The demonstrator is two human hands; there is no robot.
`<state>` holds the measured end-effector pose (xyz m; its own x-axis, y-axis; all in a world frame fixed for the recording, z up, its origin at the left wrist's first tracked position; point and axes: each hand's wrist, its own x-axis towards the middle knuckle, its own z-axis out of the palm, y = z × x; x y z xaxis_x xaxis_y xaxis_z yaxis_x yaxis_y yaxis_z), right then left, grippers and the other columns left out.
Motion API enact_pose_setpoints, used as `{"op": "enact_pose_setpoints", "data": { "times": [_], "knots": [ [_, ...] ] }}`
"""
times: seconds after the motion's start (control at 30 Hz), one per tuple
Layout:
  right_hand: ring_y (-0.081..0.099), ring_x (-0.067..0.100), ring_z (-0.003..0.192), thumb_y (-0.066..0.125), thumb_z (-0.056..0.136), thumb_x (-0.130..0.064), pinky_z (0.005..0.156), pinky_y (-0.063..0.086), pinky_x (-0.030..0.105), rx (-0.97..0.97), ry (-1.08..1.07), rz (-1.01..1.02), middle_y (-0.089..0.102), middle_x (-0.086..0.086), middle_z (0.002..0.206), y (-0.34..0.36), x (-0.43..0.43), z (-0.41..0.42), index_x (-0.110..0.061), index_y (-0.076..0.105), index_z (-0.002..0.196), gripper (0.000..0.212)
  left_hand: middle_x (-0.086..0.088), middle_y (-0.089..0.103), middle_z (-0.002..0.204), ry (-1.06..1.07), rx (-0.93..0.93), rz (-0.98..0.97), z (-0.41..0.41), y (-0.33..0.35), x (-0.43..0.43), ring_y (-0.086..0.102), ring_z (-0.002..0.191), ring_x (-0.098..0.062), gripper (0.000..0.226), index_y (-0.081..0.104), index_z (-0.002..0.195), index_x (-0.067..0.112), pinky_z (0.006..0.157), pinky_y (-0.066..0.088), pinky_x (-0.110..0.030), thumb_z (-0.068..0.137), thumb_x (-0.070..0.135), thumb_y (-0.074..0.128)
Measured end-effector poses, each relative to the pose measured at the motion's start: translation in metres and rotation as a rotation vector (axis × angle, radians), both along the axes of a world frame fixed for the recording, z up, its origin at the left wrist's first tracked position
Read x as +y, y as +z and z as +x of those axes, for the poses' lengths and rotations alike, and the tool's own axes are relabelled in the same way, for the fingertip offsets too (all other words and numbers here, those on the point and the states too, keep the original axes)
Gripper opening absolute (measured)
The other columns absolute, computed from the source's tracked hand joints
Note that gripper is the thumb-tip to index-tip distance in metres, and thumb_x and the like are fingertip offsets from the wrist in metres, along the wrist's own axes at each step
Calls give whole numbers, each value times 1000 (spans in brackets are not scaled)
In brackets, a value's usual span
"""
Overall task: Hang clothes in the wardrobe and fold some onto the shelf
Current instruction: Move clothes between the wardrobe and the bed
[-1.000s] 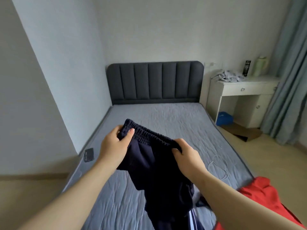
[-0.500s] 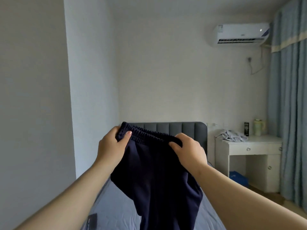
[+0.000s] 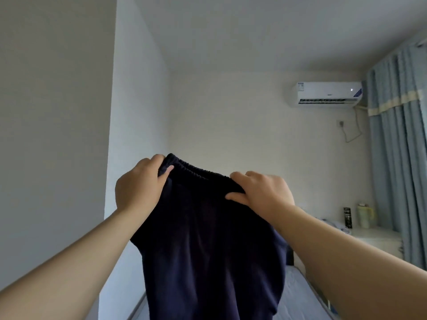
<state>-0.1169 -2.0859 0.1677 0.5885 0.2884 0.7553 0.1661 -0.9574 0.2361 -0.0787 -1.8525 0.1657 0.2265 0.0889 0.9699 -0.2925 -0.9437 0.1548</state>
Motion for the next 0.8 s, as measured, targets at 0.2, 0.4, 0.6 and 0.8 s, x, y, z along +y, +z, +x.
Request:
{"op": "enact_pose_setpoints", "data": {
  "times": [0.2,0.4,0.6,0.8],
  "knots": [
    [59,24,90,51,89,-50,70,29,28,-37,-80,-61,60,0,101,26,7,2,-18,51,101,34,0,45,64,77,-5,54,-2,21,7,42,51,-26,30,44,77,17,45,20,-22,92,42,47],
    [50,22,101,53,86,-17,76,23,33,-119,-245,52,57,-1,99,38,11,3,-22,45,87,9,4,45,62,-136,120,-164,-2,47,7,46,61,-22,31,45,74,16,50,30,-27,93,41,46],
    [50,28,96,53,86,-15,69,28,31,-63,-156,297,47,1,91,50,8,3,-18,40,92,15,11,52,69,-454,86,-427,-6,61,17,48,68,-15,14,55,83,19,56,37,-25,92,30,54],
    [48,6,66,63,81,-11,48,35,9,-51,473,977,49,-5,80,51,2,12,-21,52,107,30,8,54,93,-678,227,-516,-2,61,22,52,86,-15,16,53,107,24,67,40,-23,91,24,55]
  ]
}}
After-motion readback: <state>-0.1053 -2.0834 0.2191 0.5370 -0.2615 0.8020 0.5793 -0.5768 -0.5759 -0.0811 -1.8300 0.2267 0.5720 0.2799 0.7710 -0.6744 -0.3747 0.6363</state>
